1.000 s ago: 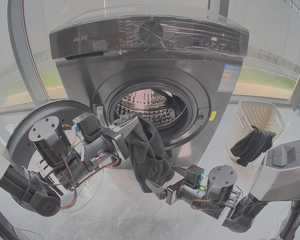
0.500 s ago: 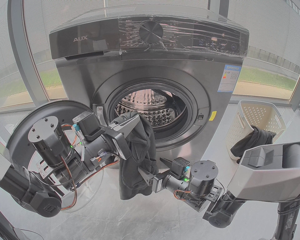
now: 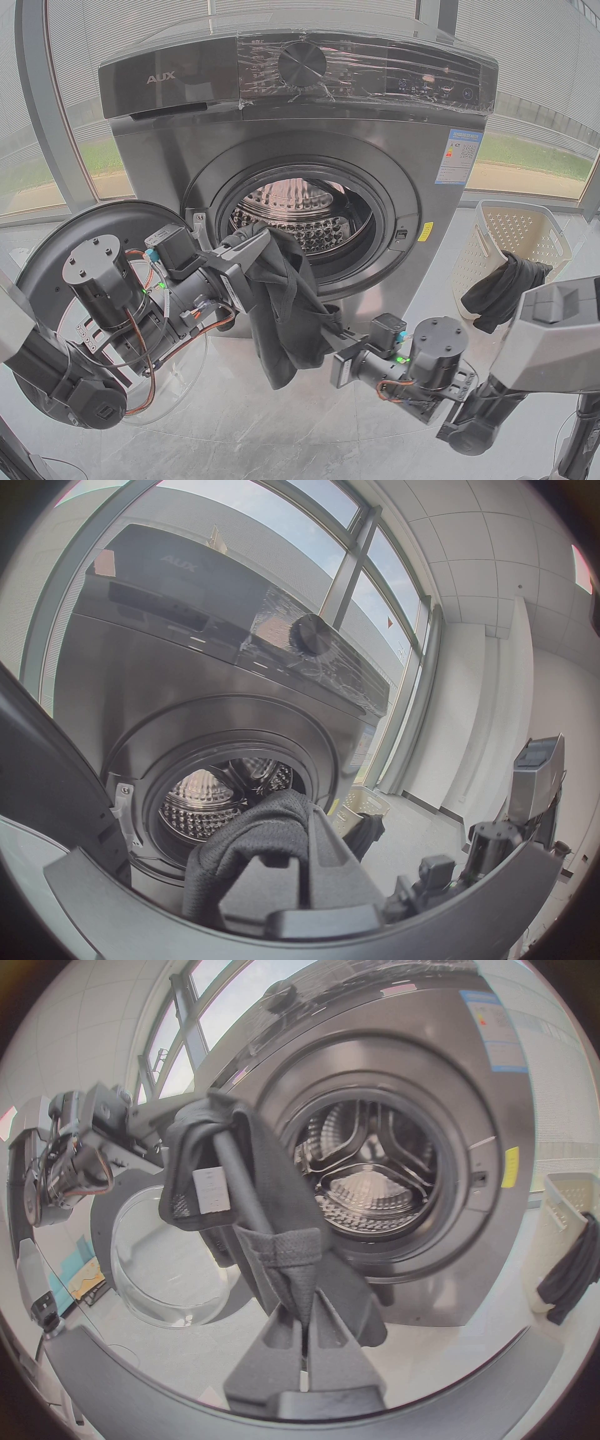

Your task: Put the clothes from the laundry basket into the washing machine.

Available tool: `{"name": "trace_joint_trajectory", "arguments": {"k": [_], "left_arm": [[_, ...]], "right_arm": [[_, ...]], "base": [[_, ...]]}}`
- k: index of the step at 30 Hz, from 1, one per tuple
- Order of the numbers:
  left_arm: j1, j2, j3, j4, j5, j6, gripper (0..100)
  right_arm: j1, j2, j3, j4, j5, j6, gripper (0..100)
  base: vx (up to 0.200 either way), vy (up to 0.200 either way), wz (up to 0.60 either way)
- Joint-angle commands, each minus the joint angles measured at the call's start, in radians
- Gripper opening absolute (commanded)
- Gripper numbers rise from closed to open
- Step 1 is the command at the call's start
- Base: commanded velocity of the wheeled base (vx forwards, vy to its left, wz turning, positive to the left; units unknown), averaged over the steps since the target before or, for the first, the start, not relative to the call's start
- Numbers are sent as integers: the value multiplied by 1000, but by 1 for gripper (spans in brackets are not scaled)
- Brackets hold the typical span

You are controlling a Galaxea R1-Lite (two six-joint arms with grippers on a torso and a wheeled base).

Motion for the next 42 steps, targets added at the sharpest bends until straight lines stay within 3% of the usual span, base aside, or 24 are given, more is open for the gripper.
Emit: {"name": "trace_joint_trajectory", "arguments": {"k": [1, 6, 18, 29, 32, 42], "left_arm": [[54, 41, -4, -21, 1, 1, 0], [62, 41, -4, -21, 0, 1, 0], [39, 27, 49, -38, -11, 1, 0], [31, 38, 87, -84, -13, 8, 0], [13, 38, 115, -138, -9, 11, 0], [3, 47, 124, -141, 0, 31, 0]], "right_arm": [[-94, -163, 131, 7, 3, -22, 0], [-180, -224, 160, 4, 22, -41, 0], [-240, -292, 109, -9, 40, -44, 0], [-232, -393, 108, -7, 43, -33, 0], [-242, -392, 88, -10, 45, -33, 0], [-234, -396, 10, -30, 40, -27, 0]], "base": [[0, 0, 0], [0, 0, 0], [0, 0, 0], [0, 0, 0], [0, 0, 0], [0, 0, 0]]}}
